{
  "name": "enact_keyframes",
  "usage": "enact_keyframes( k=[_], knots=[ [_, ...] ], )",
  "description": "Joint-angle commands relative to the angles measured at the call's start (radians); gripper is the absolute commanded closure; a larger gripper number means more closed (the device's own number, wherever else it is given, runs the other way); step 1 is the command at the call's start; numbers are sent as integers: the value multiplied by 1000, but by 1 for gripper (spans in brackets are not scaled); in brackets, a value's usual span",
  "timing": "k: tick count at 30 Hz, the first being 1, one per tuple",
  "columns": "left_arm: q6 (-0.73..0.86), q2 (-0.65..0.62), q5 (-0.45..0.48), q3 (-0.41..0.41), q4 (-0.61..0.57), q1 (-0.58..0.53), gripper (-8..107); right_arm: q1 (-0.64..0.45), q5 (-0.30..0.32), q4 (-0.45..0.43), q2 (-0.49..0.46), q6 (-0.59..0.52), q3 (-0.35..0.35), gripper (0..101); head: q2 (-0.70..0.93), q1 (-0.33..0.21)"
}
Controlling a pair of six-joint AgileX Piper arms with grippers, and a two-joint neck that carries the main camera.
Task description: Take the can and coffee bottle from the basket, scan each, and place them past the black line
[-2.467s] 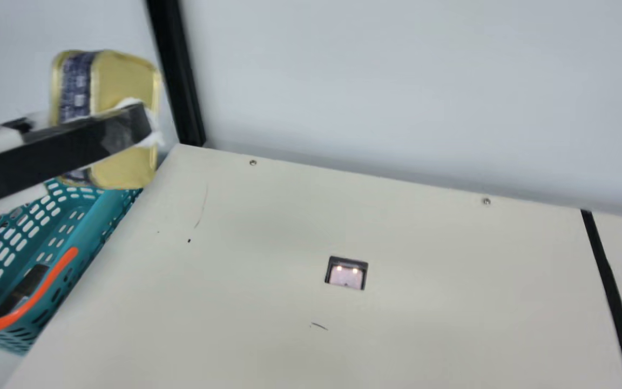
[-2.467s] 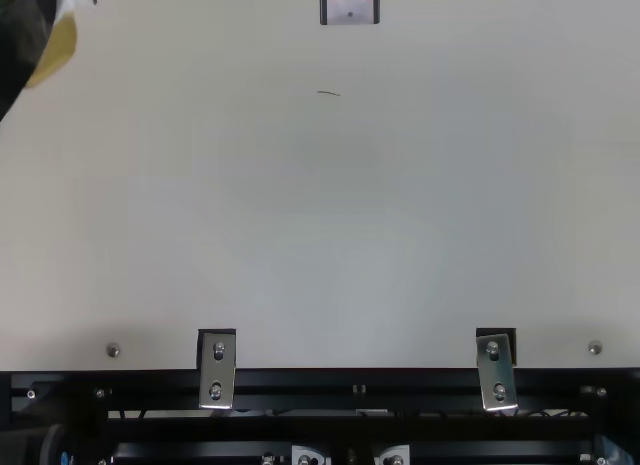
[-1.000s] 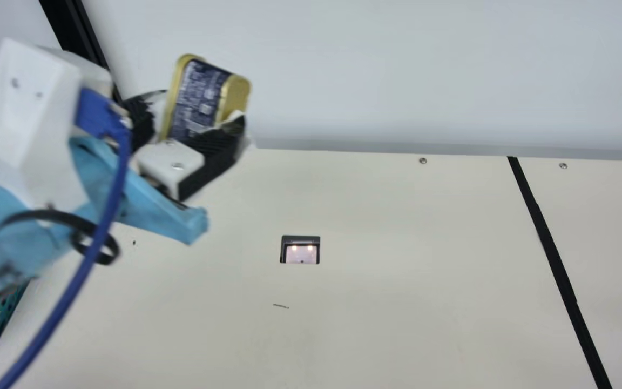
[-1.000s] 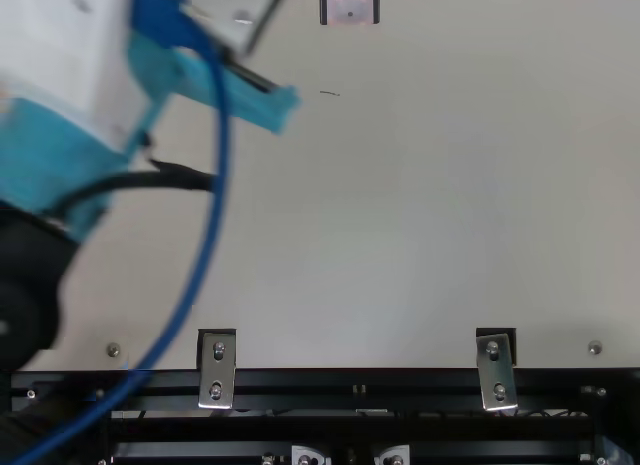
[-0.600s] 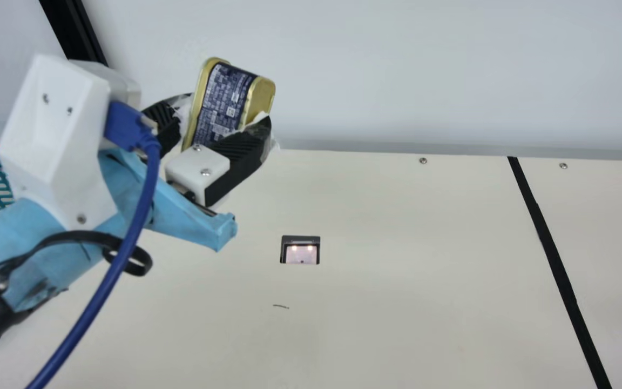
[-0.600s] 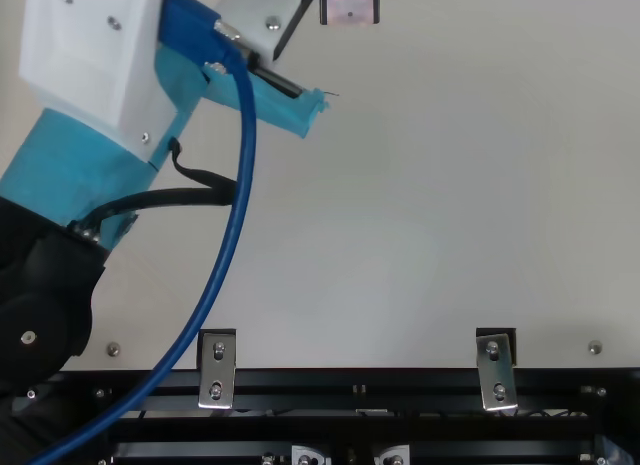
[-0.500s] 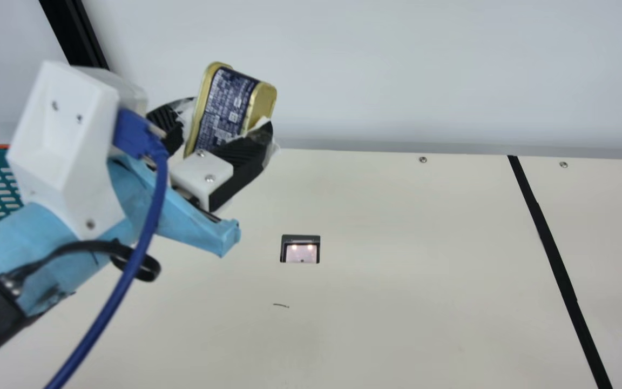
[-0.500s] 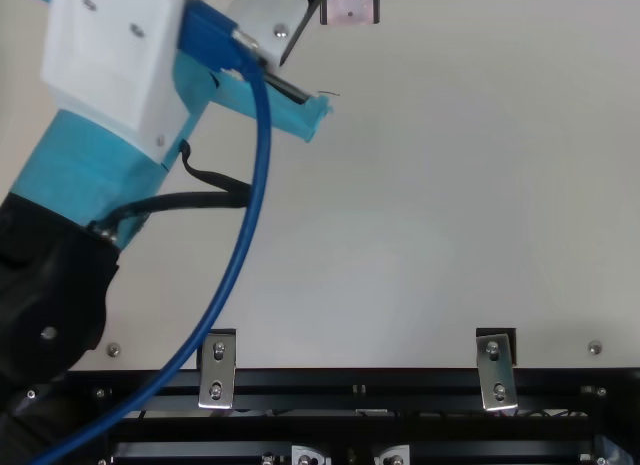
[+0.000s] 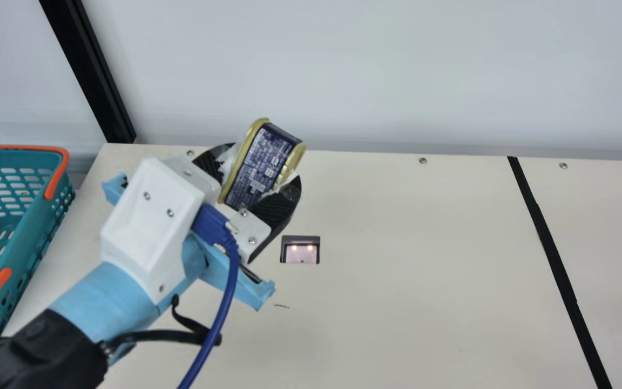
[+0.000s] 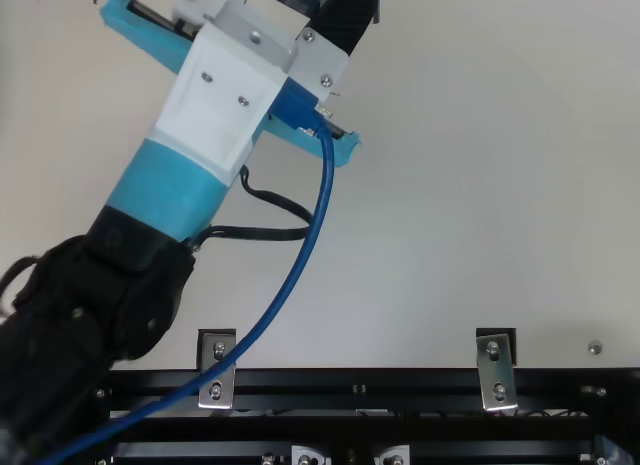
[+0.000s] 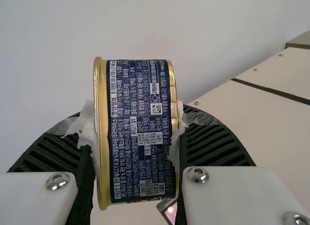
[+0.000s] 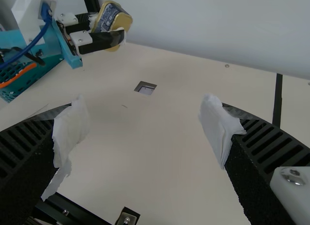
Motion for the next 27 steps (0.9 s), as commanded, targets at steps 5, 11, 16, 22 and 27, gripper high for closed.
enact_keyframes(
  k=[5, 11, 16, 22, 27],
  knots=[
    [-189, 118, -160, 19, 137, 20, 89, 0, 0, 0, 0, 0, 0, 0, -3, -3],
    [-302, 228, -234, -3, 249, 59, 89, 0, 0, 0, 0, 0, 0, 0, -3, -3],
    [-371, 311, -267, -42, 328, 92, 89, 0, 0, 0, 0, 0, 0, 0, -3, -3],
    [-428, 391, -278, -95, 400, 120, 89, 0, 0, 0, 0, 0, 0, 0, -3, -3],
    [-463, 440, -272, -140, 445, 134, 89, 0, 0, 0, 0, 0, 0, 0, -3, -3]
  ],
)
